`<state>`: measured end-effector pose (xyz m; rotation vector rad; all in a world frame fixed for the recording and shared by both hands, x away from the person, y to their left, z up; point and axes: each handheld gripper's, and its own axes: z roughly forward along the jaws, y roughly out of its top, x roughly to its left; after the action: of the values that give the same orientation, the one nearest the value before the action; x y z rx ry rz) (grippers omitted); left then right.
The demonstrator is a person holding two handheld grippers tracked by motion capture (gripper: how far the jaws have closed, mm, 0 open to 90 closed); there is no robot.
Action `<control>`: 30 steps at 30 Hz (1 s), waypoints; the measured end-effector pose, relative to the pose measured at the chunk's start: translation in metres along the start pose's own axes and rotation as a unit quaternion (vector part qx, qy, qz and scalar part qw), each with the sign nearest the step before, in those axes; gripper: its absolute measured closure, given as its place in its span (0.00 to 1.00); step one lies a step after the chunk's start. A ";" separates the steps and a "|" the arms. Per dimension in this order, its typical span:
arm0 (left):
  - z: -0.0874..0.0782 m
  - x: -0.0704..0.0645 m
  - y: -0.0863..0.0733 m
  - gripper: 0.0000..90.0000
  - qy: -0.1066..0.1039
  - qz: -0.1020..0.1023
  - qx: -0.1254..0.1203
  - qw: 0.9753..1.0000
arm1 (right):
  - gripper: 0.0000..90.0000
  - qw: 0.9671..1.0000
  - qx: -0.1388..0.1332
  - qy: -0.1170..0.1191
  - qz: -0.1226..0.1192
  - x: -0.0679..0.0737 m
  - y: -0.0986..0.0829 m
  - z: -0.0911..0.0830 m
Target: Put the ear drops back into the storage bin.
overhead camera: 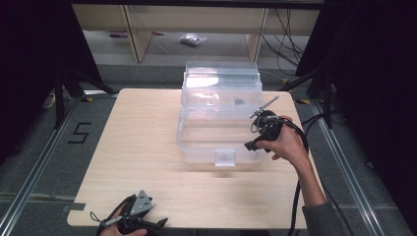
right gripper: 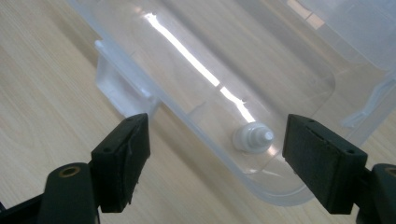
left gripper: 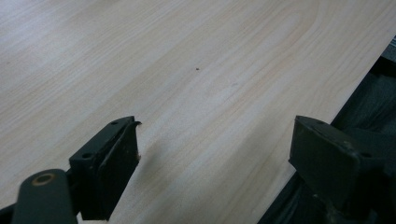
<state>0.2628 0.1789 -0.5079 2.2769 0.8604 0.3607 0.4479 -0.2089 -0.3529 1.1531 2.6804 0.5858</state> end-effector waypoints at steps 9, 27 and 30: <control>0.000 0.000 0.000 0.17 0.000 0.000 -0.001 1.000 | 0.27 1.000 -0.014 0.002 -0.009 0.008 -0.004 0.000; 0.000 0.000 0.000 0.17 0.002 -0.001 -0.002 1.000 | 0.28 0.999 -0.033 0.009 -0.036 0.020 -0.018 -0.002; 0.000 0.000 0.000 0.17 0.001 -0.001 -0.001 1.000 | 0.28 0.999 -0.034 0.010 -0.033 0.023 -0.020 -0.003</control>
<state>0.2628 0.1788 -0.5078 2.2737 0.8626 0.3637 0.4180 -0.2057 -0.3579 1.0416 2.6810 0.6742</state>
